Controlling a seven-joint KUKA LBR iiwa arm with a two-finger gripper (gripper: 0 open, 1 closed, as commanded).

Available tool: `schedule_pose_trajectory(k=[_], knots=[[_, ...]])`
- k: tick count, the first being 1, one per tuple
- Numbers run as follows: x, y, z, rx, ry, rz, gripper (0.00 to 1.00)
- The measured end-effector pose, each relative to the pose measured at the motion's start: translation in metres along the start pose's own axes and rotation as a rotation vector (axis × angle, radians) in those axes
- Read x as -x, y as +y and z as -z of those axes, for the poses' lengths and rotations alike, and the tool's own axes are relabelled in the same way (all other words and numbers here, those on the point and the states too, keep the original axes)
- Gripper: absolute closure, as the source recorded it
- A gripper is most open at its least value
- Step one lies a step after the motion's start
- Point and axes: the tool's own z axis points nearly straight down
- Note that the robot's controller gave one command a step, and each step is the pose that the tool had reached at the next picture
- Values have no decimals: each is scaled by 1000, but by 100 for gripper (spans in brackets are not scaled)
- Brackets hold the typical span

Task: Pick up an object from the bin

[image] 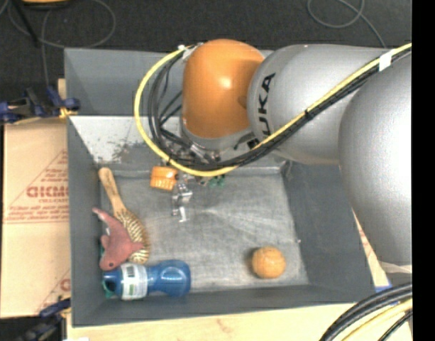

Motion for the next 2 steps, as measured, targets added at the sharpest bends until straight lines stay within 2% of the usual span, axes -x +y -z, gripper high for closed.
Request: schedule_pose_trajectory(k=[1,2], knots=[[0,0,0,0,0,0,100],[1,2,48,0,6,10,100]])
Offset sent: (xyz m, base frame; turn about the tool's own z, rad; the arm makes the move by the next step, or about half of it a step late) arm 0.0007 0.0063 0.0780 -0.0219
